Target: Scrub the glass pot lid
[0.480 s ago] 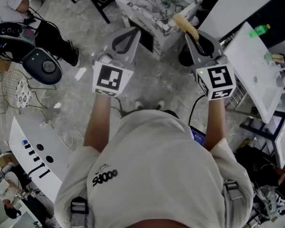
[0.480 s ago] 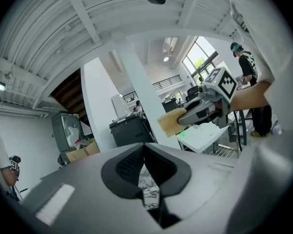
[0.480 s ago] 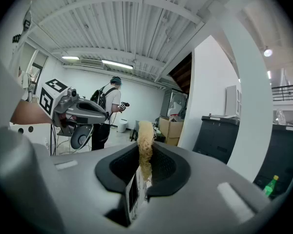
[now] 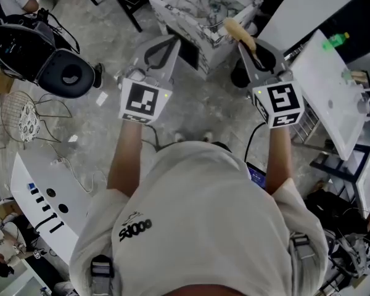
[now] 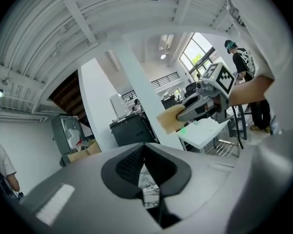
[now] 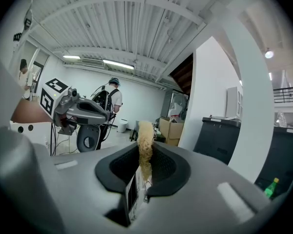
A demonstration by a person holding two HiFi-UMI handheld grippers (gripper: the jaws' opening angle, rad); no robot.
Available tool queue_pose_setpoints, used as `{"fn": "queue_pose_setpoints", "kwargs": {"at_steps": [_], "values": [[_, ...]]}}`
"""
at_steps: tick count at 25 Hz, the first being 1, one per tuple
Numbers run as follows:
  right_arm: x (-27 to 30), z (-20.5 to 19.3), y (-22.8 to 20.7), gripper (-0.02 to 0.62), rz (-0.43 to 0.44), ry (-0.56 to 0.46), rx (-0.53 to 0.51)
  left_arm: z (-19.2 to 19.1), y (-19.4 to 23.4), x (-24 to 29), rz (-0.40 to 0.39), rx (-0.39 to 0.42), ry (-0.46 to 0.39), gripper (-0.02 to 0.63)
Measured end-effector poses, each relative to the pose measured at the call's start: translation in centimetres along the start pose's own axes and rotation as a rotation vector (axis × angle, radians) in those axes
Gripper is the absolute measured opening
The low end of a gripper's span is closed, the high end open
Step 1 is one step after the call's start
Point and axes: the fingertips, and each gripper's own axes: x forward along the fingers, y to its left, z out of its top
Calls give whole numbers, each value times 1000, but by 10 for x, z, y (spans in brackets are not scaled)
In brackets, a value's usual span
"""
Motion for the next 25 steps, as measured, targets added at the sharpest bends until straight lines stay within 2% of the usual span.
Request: {"fn": "queue_pose_setpoints", "kwargs": {"at_steps": [9,15,25], "values": [[0,-8,-22,48,25,-22,33,0,-3,23,-3,-76,-20,11],[-2,-9,-39,49,53,-44,35,9,-2,34,23,-159,-48,11],[23,-17,-72,49,38,-55,48,5,9,75,17,-121,-46,11]]}}
